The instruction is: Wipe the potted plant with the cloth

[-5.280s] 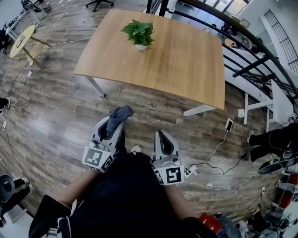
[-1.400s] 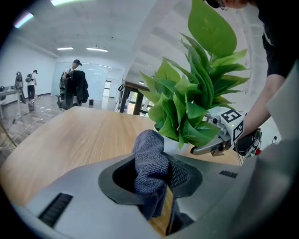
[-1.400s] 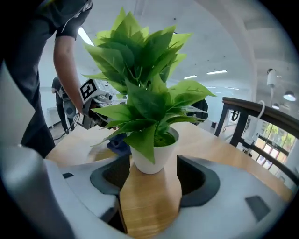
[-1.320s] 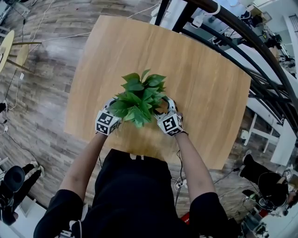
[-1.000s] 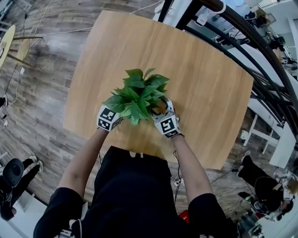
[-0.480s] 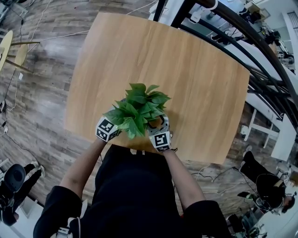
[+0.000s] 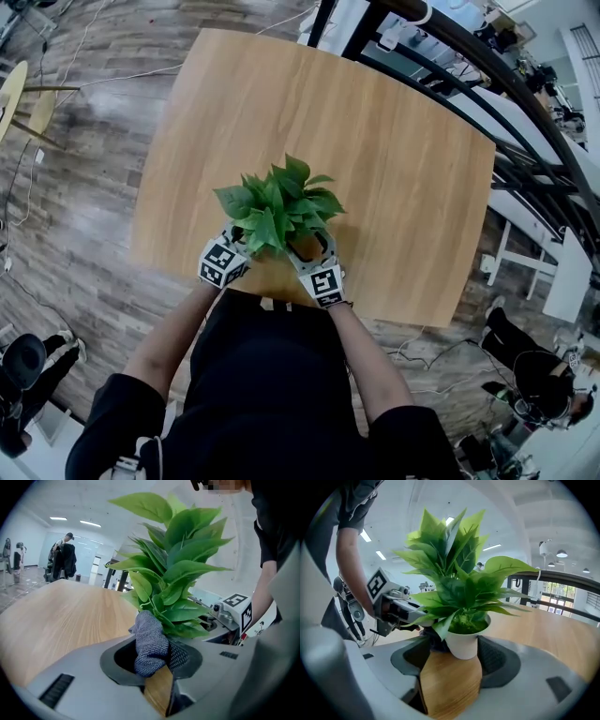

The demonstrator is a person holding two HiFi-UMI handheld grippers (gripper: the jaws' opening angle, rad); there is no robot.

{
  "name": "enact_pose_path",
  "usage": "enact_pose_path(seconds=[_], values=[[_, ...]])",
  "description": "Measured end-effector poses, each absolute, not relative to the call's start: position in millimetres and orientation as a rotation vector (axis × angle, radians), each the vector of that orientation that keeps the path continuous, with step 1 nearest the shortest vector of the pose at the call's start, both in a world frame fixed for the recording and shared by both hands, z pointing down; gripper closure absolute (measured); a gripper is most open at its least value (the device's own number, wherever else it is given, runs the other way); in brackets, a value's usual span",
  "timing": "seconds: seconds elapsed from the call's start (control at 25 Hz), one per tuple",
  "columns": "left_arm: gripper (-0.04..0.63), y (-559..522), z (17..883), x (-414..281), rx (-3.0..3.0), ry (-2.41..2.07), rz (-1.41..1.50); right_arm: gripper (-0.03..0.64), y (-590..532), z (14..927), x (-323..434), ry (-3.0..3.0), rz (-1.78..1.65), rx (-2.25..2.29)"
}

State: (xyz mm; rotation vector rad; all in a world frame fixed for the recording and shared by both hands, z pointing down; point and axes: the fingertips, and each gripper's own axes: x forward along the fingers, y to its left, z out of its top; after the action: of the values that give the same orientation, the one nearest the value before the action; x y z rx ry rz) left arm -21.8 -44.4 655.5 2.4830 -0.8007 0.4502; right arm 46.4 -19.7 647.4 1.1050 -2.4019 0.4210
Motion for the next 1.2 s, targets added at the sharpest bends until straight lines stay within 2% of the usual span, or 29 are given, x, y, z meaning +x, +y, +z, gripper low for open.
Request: enact_pose_path(seconds=[0.4, 0.84, 1.2], values=[[0.462, -59.6, 659.0, -33.4, 2.484, -0.824, 0.477, 0.321, -42.6, 652.8, 53.2, -2.406, 0.261, 1.018], [0.463, -44.7, 660.2, -25.0, 2.405, -0.873, 0.405, 0.321, -43.1, 650.0, 44.9, -2.353, 0.401, 1.184], [0.462, -67.6, 656.7, -40.5, 2.384, -0.944, 0.406, 0.321, -10.8, 651.2, 32.9, -2.418, 0.383, 1.026]])
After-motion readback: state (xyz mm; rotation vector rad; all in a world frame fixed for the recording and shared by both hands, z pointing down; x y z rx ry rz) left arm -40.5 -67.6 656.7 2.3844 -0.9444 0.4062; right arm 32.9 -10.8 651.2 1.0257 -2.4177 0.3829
